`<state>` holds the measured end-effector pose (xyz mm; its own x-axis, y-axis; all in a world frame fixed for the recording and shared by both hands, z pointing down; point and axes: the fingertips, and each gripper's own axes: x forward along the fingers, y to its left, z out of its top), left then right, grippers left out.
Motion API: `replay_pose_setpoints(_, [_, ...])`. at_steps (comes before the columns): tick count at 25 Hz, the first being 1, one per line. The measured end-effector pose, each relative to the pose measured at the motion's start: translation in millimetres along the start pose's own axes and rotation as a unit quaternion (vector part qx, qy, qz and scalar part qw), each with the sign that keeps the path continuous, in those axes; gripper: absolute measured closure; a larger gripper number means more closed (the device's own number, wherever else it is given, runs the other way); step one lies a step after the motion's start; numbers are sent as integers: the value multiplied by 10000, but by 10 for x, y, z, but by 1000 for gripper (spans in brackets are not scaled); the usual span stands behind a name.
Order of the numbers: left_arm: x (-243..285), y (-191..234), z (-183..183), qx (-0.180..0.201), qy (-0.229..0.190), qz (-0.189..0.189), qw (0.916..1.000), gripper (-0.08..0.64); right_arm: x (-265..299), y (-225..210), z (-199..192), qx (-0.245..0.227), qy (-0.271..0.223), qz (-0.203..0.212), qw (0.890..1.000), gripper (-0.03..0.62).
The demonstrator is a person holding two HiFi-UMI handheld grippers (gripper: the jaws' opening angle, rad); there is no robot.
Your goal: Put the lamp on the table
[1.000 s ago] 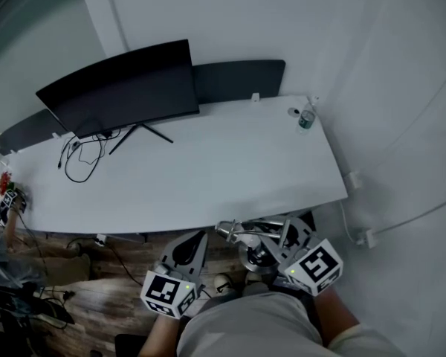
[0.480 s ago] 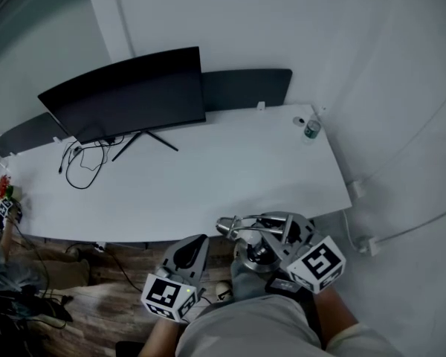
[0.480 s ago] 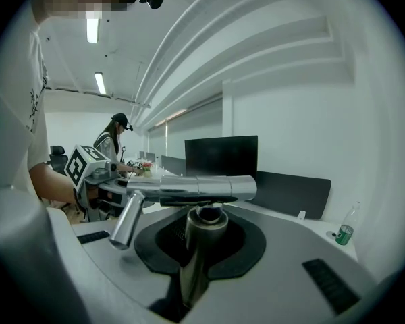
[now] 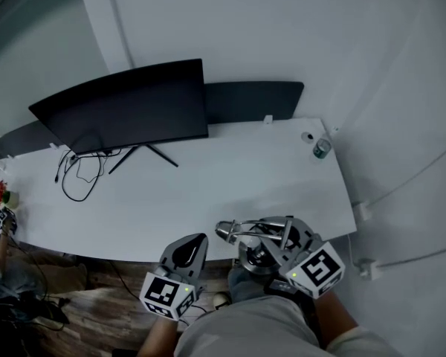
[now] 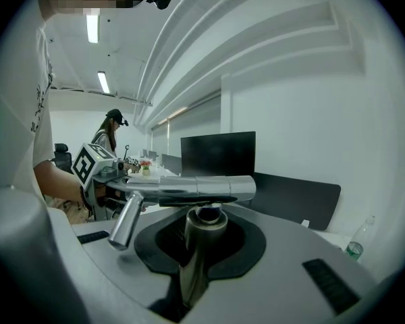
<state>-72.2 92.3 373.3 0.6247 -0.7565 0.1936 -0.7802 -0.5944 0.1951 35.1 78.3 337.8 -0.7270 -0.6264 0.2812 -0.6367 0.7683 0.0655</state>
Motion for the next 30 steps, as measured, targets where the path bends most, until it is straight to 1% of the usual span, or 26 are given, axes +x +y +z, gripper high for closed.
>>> replay_pose_setpoints(8, [584, 327, 327, 70, -68, 203, 9997, 557, 347, -602, 190, -169, -37, 187, 9997, 536])
replay_pose_setpoints(12, [828, 444, 408, 53, -82, 261, 9996, 557, 482, -868, 264, -219, -70, 265, 9994, 537])
replay_pose_setpoints(18, [1070, 573, 448, 34, -54, 360, 9993, 557, 638, -1123, 302, -276, -88, 378, 9989, 537])
replay_pose_setpoints(24, [1165, 702, 466, 23, 61, 275, 9996, 557, 755, -1232, 284, -101, -8, 314, 9995, 537])
replay_pose_setpoints(30, [1254, 872, 509, 71, 280, 73, 9996, 557, 868, -1296, 352, -41, -42, 141, 9999, 537])
